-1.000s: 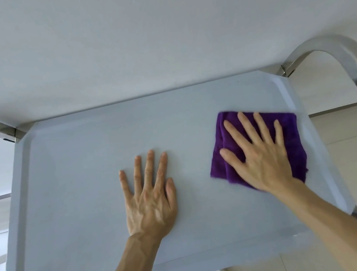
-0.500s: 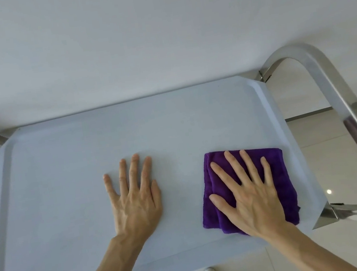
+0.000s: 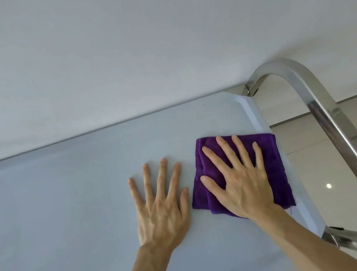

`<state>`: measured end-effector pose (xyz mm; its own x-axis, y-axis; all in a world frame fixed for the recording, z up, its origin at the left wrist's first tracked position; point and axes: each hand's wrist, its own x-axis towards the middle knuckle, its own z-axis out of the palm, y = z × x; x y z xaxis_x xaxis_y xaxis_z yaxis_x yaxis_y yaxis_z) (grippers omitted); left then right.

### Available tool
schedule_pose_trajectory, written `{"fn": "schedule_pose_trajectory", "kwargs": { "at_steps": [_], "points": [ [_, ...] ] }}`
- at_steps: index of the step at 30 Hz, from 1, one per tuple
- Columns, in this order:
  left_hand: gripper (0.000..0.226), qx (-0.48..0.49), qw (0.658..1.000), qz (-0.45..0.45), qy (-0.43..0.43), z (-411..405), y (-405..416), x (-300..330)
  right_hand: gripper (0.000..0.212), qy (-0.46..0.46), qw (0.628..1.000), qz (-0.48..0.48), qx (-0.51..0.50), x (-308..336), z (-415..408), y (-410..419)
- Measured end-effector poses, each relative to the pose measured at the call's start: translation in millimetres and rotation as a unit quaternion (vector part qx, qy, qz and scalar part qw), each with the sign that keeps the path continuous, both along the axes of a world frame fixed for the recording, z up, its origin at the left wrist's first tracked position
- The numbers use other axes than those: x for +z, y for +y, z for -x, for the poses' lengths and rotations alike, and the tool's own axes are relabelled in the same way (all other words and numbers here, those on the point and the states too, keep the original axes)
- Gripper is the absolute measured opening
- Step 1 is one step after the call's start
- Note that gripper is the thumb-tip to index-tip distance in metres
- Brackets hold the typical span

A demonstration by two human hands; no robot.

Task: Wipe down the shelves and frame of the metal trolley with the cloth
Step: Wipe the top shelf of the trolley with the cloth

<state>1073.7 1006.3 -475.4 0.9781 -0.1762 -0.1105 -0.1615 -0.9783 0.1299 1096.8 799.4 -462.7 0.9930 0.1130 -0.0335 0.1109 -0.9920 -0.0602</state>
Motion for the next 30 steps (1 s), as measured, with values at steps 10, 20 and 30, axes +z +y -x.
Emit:
{"fn": "schedule_pose_trajectory", "kwargs": {
  "at_steps": [10, 20, 30],
  "points": [
    [0.060, 0.002, 1.000, 0.000, 0.010, 0, 0, 4, 0.066, -0.021, 0.999, -0.015, -0.034, 1, -96, -5],
    [0.058, 0.010, 1.000, -0.003, 0.020, 3, 0, 6, 0.067, -0.032, 0.999, -0.015, -0.016, -3, -112, -17],
    [0.059, 0.008, 1.000, 0.003, 0.008, 2, -4, 4, 0.069, -0.024, 0.996, 0.017, -0.082, -1, -22, -47]
  ]
}}
